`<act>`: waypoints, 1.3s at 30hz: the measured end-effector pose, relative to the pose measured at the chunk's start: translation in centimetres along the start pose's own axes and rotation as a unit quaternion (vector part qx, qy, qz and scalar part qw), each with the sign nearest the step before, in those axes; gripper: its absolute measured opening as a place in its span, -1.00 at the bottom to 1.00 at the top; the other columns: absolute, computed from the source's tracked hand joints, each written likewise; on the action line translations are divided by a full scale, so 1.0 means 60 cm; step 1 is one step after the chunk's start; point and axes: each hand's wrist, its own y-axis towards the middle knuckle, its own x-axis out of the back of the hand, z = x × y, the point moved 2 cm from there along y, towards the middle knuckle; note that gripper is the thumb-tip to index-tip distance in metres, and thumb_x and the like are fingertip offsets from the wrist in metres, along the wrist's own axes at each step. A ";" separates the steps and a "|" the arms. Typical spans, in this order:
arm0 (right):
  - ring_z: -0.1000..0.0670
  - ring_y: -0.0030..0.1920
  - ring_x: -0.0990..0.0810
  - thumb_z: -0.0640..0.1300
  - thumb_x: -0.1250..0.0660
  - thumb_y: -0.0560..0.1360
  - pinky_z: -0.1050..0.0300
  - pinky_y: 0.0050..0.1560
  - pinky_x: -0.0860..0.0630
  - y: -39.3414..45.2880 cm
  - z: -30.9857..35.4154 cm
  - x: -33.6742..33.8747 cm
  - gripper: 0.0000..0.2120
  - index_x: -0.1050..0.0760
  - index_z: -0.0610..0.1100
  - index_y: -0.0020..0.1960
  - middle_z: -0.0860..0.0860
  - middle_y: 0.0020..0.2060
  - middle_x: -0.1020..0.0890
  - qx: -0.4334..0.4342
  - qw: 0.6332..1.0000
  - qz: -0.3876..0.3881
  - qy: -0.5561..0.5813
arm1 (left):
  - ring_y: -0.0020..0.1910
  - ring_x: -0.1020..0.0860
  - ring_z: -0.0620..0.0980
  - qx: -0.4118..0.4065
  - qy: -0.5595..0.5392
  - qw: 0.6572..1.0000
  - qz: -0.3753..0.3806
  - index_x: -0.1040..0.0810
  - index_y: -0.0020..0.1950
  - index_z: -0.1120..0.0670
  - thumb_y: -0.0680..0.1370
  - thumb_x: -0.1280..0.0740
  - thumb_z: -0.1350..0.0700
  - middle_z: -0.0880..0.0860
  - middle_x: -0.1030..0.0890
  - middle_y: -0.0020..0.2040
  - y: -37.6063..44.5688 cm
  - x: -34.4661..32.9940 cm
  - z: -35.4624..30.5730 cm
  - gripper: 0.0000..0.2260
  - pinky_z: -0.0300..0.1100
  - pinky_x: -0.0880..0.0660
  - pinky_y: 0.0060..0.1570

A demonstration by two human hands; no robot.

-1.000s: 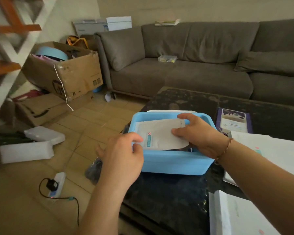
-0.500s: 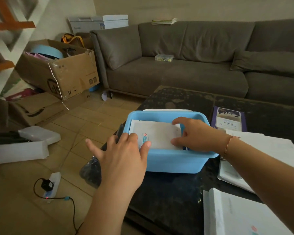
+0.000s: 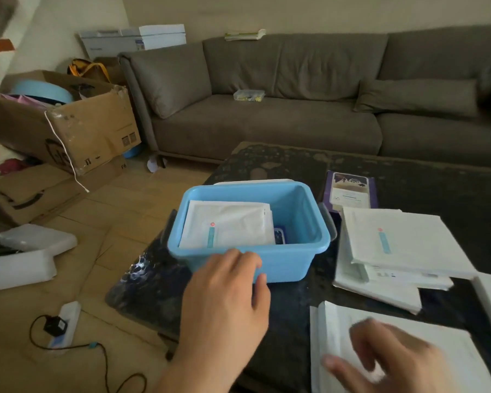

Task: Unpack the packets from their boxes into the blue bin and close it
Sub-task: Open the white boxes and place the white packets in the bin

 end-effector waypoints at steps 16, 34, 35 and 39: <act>0.02 -0.60 -0.28 0.01 -0.44 0.16 0.30 -0.61 -0.20 -0.068 0.003 -0.085 -0.86 -0.51 -0.01 -0.43 0.05 -0.60 -0.29 0.054 0.989 -0.093 -0.104 | -0.17 -0.60 -0.24 0.101 -0.145 0.907 0.382 -0.56 0.03 -0.18 0.54 -0.39 -0.05 -0.18 -0.64 -0.16 -0.051 -0.124 -0.047 -0.91 -0.25 -0.56 0.00; 0.06 -0.59 -0.37 0.05 -0.30 0.26 0.33 -0.57 -0.33 -0.072 -0.001 -0.083 -0.67 -0.41 0.07 0.02 0.09 -0.56 -0.42 -0.015 0.996 -0.078 0.043 | -0.27 -0.54 -0.20 0.094 -0.122 0.927 0.341 -0.48 -0.05 -0.14 0.51 -0.32 -0.23 -0.13 -0.58 -0.23 -0.050 -0.129 -0.066 -0.80 -0.30 -0.46 -0.24; 0.07 -0.60 -0.37 0.04 -0.29 0.28 0.33 -0.57 -0.34 -0.074 -0.003 -0.081 -0.67 -0.39 0.08 0.03 0.10 -0.56 -0.41 -0.025 0.995 -0.079 0.062 | -0.30 -0.53 -0.21 0.098 -0.130 0.926 0.340 -0.48 -0.08 -0.13 0.50 -0.34 -0.23 -0.13 -0.58 -0.26 -0.050 -0.130 -0.067 -0.80 -0.30 -0.44 -0.27; 0.22 -0.56 -0.31 -0.05 -0.36 0.31 0.49 -0.47 -0.26 -0.083 -0.008 -0.074 -0.57 -0.34 0.08 0.13 0.16 -0.56 -0.40 -0.046 0.988 -0.066 0.132 | -0.42 -0.50 -0.20 0.122 -0.154 0.924 0.329 -0.53 -0.21 -0.08 0.46 -0.38 -0.25 -0.12 -0.56 -0.40 -0.051 -0.134 -0.073 -0.74 -0.29 -0.42 -0.34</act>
